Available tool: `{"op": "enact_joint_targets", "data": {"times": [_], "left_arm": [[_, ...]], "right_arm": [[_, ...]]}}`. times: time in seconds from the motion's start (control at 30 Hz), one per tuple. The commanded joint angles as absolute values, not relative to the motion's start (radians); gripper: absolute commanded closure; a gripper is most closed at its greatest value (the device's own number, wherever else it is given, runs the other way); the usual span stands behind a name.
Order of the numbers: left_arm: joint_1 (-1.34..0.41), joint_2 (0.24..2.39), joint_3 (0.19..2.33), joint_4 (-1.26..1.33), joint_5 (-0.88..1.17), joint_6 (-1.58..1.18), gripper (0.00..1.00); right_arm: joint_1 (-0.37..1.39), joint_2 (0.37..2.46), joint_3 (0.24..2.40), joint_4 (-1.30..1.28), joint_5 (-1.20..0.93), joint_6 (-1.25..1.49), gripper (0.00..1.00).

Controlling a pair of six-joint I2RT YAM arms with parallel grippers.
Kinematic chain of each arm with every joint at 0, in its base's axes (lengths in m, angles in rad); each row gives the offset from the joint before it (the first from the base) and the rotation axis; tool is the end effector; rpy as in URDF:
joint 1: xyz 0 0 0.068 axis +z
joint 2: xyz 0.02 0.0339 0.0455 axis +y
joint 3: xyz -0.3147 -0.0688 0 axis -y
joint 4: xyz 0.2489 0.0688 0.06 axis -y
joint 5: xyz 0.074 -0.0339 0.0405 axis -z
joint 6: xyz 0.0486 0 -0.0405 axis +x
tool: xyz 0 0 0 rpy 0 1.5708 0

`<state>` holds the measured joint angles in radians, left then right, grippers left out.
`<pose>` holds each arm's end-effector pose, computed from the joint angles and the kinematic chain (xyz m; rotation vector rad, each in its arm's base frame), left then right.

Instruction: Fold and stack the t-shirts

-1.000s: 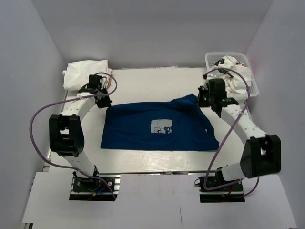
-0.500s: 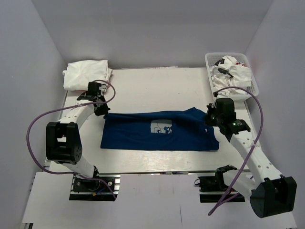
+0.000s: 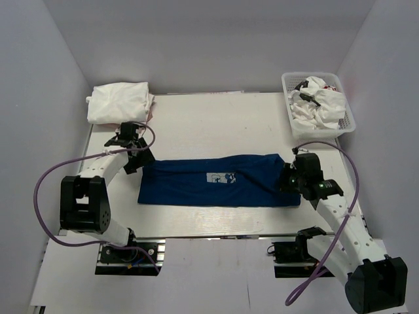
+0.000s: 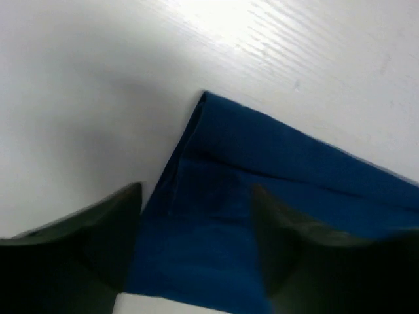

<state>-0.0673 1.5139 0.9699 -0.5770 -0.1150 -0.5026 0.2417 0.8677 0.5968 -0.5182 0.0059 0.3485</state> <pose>0.2990 -0.0146 0.2401 -0.6128 2.6075 -0.0243 0.1542 0.0377 0.2578 0.1298 2.3739 0.2782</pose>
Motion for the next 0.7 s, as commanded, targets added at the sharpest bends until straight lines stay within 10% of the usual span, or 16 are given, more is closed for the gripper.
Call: {"op": "enact_joint_targets", "data": {"times": [0.0, 0.07, 0.23, 0.67], "left_arm": [[-0.063, 1.433, 0.950, -0.668, -0.176, -0.586, 0.17], [-0.052, 1.399, 0.978, -0.727, -0.233, -0.630, 0.00], [-0.052, 1.316, 1.115, -0.894, -0.328, -0.692, 0.00], [-0.072, 1.462, 1.009, -0.499, 0.225, -0.635, 0.00]], "right_arm": [[0.221, 0.827, 0.572, -0.598, -0.061, 0.396, 0.61], [0.241, 0.796, 0.621, -0.662, -0.101, 0.411, 0.36], [0.238, 0.762, 0.725, -0.732, -0.081, 0.368, 0.10], [0.256, 1.173, 0.845, -0.462, -0.158, 0.333, 0.10]]}}
